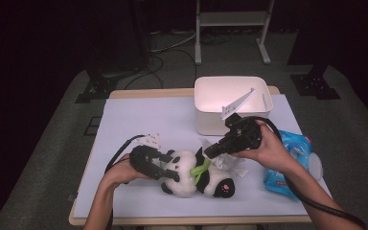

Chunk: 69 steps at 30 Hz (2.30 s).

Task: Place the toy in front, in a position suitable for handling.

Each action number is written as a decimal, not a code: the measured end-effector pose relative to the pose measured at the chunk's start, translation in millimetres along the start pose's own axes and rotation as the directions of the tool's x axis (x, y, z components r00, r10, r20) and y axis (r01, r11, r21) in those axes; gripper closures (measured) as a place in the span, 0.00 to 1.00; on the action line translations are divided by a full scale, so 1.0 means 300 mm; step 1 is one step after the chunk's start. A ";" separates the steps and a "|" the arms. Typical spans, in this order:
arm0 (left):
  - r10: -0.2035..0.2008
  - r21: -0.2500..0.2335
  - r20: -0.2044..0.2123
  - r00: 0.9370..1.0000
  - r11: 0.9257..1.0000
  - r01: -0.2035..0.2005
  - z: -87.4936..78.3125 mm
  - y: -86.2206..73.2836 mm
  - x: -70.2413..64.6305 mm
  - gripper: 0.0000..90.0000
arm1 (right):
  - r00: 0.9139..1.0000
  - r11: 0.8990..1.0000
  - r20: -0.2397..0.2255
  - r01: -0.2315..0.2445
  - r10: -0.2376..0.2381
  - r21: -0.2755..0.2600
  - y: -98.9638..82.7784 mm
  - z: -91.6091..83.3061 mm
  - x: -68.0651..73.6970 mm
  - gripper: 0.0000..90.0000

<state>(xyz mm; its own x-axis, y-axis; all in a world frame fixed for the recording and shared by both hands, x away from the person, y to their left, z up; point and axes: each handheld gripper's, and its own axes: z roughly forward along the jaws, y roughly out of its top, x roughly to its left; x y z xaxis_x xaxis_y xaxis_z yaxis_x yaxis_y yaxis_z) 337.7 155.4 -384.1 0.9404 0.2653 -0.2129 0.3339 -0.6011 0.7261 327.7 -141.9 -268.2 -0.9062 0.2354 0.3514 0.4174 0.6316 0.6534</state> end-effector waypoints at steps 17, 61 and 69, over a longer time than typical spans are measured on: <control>-0.003 0.003 0.001 1.000 1.000 0.003 -0.001 0.000 0.003 0.40 | 0.986 0.993 0.167 -0.026 0.007 0.111 -0.159 0.082 -0.064 0.73; -0.024 0.057 -0.038 0.999 0.998 0.027 0.050 0.033 -0.028 0.34 | 0.953 0.992 0.285 -0.120 0.107 0.029 -0.316 0.084 -0.200 0.94; -0.017 0.044 -0.058 0.998 0.999 0.019 0.059 0.038 -0.025 0.34 | 0.961 0.996 0.267 -0.082 0.074 0.017 -0.281 0.078 -0.168 0.94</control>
<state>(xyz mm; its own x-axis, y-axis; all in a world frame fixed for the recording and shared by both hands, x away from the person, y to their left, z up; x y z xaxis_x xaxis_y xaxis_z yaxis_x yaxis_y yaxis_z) 335.6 133.3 -385.8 0.9293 0.3187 -0.1865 0.3545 -0.6288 0.6920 336.5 -189.7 -356.7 -0.8577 0.4707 0.2068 0.4891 0.6228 0.6107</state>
